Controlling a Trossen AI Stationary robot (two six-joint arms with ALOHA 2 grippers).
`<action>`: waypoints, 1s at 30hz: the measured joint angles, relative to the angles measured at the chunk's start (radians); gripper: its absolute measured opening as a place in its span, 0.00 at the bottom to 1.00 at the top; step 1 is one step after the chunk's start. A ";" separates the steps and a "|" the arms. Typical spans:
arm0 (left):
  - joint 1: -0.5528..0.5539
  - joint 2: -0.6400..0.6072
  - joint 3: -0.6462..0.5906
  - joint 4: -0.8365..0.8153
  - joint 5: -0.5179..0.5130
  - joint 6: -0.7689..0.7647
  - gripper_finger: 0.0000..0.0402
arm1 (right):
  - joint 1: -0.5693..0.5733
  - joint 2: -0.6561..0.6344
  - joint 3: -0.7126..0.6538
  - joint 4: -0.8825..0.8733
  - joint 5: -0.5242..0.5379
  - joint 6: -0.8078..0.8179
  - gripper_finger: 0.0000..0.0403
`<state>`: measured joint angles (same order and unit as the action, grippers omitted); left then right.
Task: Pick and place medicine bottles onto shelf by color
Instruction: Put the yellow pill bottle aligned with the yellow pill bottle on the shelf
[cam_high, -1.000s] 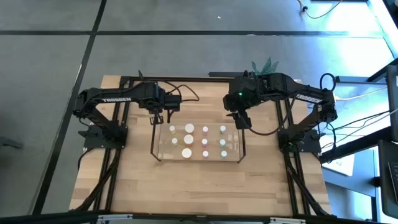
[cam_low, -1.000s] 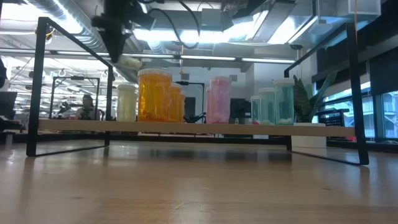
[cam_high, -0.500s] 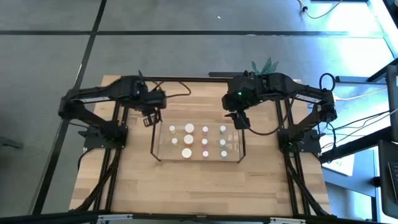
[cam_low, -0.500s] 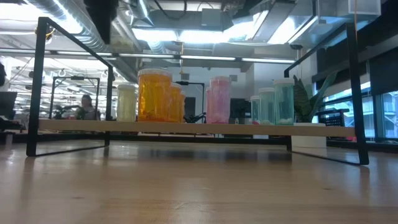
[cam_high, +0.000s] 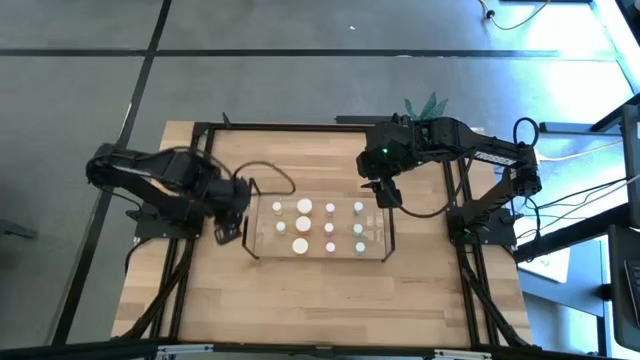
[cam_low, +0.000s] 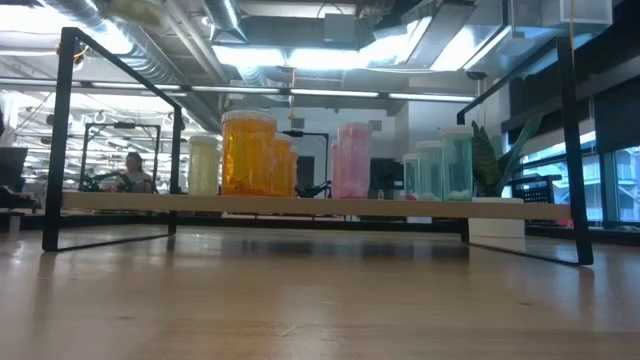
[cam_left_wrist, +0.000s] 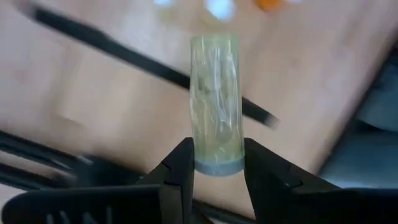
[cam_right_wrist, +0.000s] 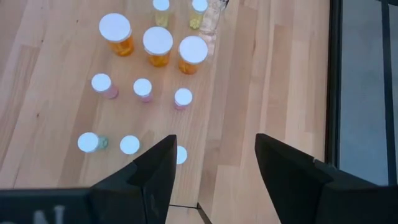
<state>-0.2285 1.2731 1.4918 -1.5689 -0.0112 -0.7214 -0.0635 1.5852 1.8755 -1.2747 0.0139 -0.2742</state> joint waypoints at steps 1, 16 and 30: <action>-0.028 0.002 0.000 0.004 0.041 -0.048 0.25 | 0.000 0.000 0.000 0.000 0.000 0.000 0.55; -0.337 0.036 0.000 0.217 0.404 -0.815 0.25 | 0.000 0.000 0.000 0.007 -0.065 -0.067 0.55; -0.344 0.211 0.000 0.216 0.642 -0.890 0.25 | 0.002 0.000 0.000 -0.017 -0.403 -0.174 0.55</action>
<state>-0.5721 1.4843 1.4918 -1.3529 0.6306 -1.6115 -0.0616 1.5856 1.8755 -1.2917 -0.3890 -0.4478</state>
